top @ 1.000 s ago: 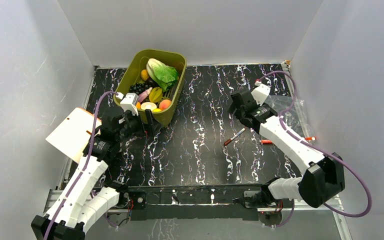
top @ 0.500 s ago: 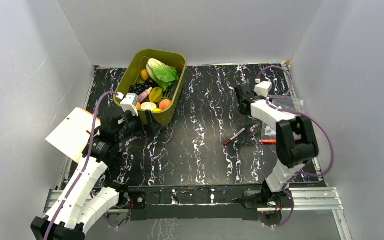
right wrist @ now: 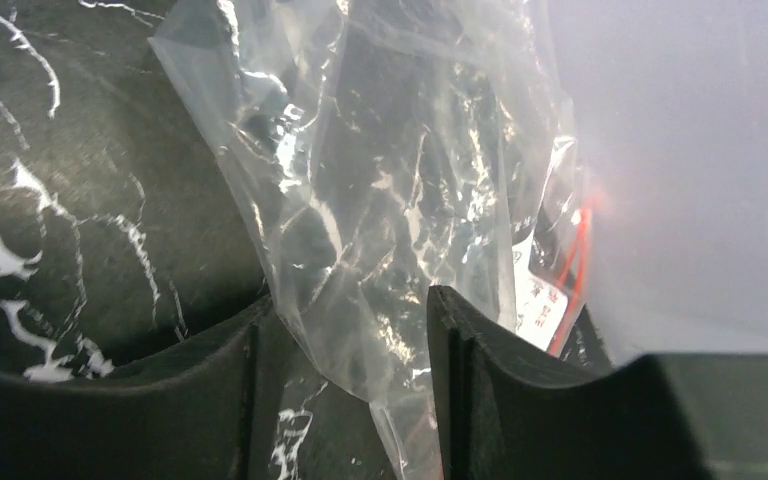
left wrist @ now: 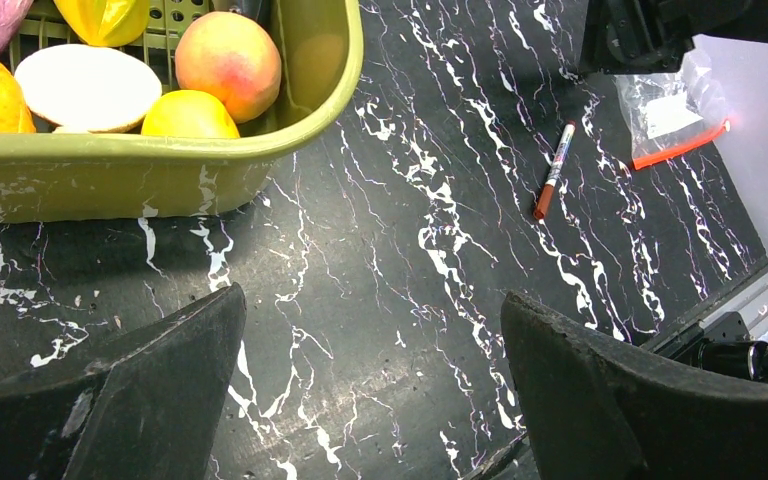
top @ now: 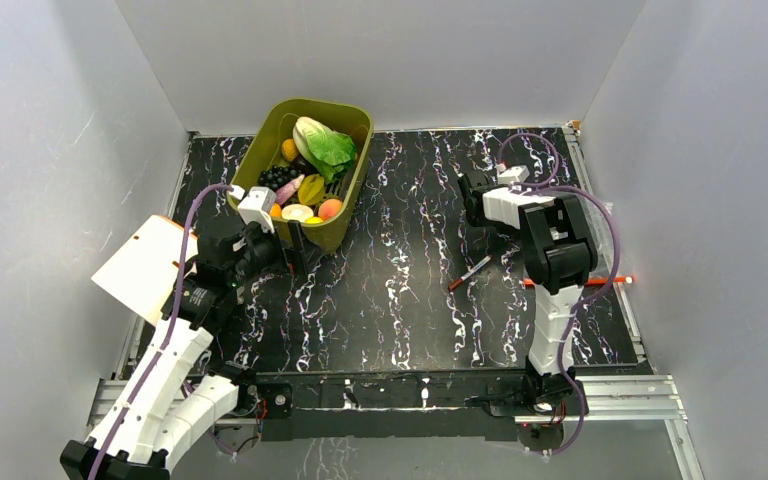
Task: Place the food in the zip-top bag and seal the zipper
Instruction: Pick up the zipper food storage bag at the center of the board.
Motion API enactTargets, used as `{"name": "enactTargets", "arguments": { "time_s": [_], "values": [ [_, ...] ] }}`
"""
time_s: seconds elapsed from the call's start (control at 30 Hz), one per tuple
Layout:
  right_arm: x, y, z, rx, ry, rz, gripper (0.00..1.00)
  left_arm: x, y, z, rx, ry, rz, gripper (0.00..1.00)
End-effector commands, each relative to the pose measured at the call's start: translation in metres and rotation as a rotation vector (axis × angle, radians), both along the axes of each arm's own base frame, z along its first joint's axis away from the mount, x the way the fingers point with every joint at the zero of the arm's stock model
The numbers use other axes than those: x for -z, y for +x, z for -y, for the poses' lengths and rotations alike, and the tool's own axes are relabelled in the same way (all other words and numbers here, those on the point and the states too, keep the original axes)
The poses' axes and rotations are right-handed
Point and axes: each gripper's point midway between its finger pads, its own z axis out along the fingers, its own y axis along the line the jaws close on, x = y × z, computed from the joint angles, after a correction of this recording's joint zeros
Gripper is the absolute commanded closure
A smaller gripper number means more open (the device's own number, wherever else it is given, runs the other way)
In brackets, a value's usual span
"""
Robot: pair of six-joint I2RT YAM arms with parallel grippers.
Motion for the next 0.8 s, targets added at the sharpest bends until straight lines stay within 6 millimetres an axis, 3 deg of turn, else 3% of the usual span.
{"name": "enactTargets", "arguments": {
  "time_s": [0.0,0.2,0.3,0.5,0.63,0.77],
  "values": [
    [-0.024,0.007,0.018,0.063,-0.147,0.017,0.56,-0.005,-0.002,0.002,0.021,-0.004,0.030,0.02],
    [-0.056,0.014,0.012,0.041,-0.150,0.069,0.81,0.000,0.001,-0.009,-0.044,0.030,0.011,0.02],
    [-0.077,0.018,0.008,0.021,-0.119,0.107,1.00,0.003,0.002,-0.017,-0.097,0.042,0.004,0.02],
    [-0.120,0.024,-0.021,-0.086,-0.017,0.185,1.00,0.002,-0.008,-0.007,-0.040,0.006,-0.020,0.02],
    [-0.165,0.021,-0.048,-0.151,0.006,0.241,1.00,-0.012,-0.019,0.009,0.055,-0.072,0.013,0.02],
    [-0.210,0.012,-0.088,-0.262,0.078,0.333,1.00,-0.030,-0.029,0.016,0.098,-0.138,0.077,0.02]
  ]
}}
